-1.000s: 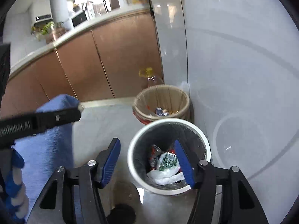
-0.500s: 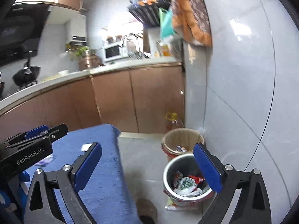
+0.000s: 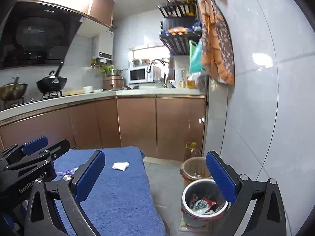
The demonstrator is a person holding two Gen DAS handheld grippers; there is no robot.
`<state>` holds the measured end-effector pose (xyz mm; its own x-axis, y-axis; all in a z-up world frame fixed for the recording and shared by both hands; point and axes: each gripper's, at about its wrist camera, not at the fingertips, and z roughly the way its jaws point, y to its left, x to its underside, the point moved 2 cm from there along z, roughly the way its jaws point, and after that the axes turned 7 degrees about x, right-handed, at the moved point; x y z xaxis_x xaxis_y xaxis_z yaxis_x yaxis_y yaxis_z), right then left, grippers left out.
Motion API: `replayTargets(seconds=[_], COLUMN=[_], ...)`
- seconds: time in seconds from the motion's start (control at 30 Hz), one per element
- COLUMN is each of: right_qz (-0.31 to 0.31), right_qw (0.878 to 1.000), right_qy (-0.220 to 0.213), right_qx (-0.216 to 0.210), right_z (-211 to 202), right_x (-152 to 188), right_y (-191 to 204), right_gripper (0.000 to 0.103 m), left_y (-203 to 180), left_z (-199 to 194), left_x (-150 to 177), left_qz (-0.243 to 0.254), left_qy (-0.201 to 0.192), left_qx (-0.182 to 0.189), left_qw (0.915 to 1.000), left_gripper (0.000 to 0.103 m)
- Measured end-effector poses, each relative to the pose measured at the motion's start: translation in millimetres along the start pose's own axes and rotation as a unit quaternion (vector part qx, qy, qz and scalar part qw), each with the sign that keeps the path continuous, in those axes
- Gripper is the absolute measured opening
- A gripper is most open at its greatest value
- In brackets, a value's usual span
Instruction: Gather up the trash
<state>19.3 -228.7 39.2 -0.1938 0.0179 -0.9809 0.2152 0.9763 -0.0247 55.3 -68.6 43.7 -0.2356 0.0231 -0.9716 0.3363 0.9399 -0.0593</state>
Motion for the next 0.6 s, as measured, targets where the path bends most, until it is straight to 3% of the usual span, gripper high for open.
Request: replayTargets(seconds=[0.27,0.6], right_qz=[-0.028,-0.044], right_qw=[0.999,0.997], right_qy=[-0.031,-0.056], right_qx=[0.001,0.006], right_z=[-32.2,-53.3], right_x=[-6.7,-7.9], right_y=[25.7,33.7], right_gripper=[0.103,0.103], left_y=[30.7,39.7], left_z=[-44.7,-55.5], left_x=[-8.0,-1.1], left_qz=[-0.014,-0.030], left_qy=[-0.041,-0.049], left_qx=[-0.041,-0.056], left_qw=[0.9982,0.9968], left_gripper=[0.066,0.068])
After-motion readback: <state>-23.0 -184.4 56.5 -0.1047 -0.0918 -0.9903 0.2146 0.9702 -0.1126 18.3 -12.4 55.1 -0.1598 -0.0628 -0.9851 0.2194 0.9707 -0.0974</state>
